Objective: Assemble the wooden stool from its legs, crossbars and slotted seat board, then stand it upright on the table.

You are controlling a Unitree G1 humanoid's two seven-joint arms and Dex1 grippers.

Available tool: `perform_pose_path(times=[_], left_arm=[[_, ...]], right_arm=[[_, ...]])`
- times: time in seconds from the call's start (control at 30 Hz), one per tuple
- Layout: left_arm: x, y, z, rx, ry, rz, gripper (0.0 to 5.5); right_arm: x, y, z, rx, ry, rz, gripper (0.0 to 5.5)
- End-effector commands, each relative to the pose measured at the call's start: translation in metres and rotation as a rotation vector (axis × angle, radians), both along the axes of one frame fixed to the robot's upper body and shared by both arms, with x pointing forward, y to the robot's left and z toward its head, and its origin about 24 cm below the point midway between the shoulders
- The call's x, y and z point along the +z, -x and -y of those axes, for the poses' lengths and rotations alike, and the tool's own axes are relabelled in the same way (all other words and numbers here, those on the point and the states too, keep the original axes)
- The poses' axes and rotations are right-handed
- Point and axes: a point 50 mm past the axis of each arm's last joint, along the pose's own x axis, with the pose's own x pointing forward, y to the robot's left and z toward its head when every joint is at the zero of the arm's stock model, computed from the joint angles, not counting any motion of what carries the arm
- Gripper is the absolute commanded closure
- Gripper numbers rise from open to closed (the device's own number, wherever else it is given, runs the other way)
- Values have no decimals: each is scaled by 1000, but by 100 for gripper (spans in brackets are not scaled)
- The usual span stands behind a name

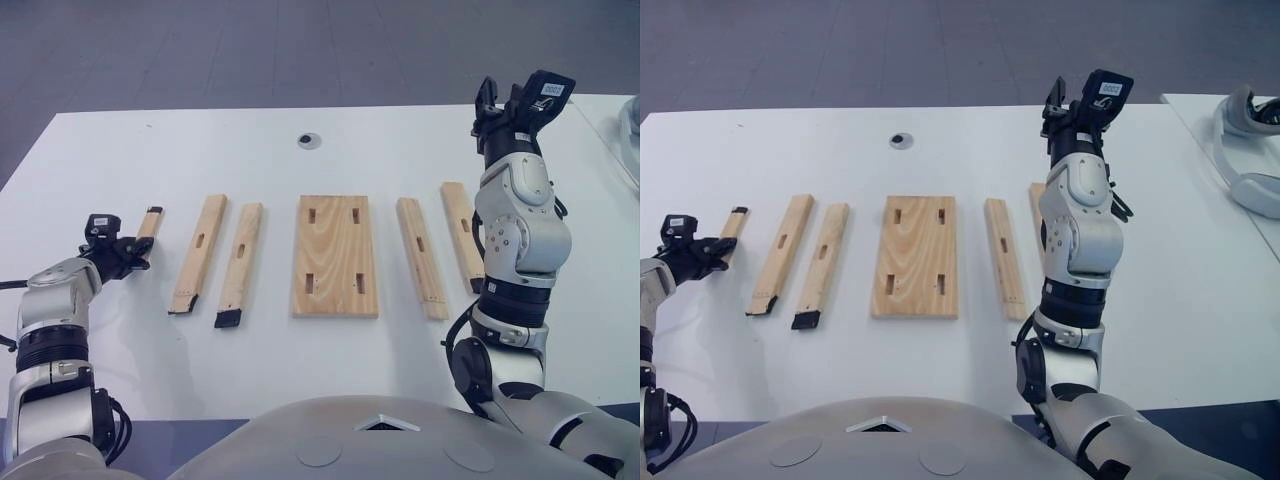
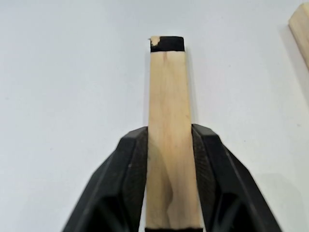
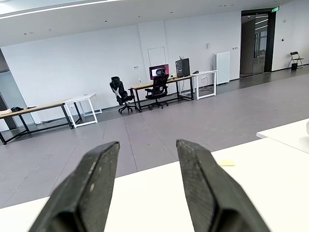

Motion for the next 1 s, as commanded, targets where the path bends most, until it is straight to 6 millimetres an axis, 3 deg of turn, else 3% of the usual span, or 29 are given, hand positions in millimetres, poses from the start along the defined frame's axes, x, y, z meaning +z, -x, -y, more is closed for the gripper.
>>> perform_pose_path(times=[0.03, 0.1, 0.17, 0.27, 0.37, 0.47, 0.7, 0.8, 1.0], left_arm=[[104, -57, 26, -68, 7, 548, 420], [148, -68, 61, -183, 17, 751, 420], [167, -72, 109, -364, 67, 850, 420], [164, -72, 179, -659, 178, 855, 420], [151, -69, 210, -774, 246, 810, 420], [149, -68, 228, -823, 304, 808, 420], [145, -57, 258, -928, 381, 784, 420], [145, -55, 257, -916, 383, 786, 420], [145, -62, 239, -838, 334, 793, 420]], right_arm=[[6, -2, -1, 7, -1, 9, 328], [9, -4, -2, 21, 2, 18, 328], [20, -6, -13, 138, -58, 55, 328], [49, -1, -45, 498, -330, 129, 328], [67, 11, -66, 747, -478, 155, 328], [68, 25, -85, 927, -493, 123, 328], [49, 27, -94, 958, -516, 13, 328], [46, 27, -91, 936, -501, 7, 328], [38, 34, -85, 943, -446, -25, 224]])
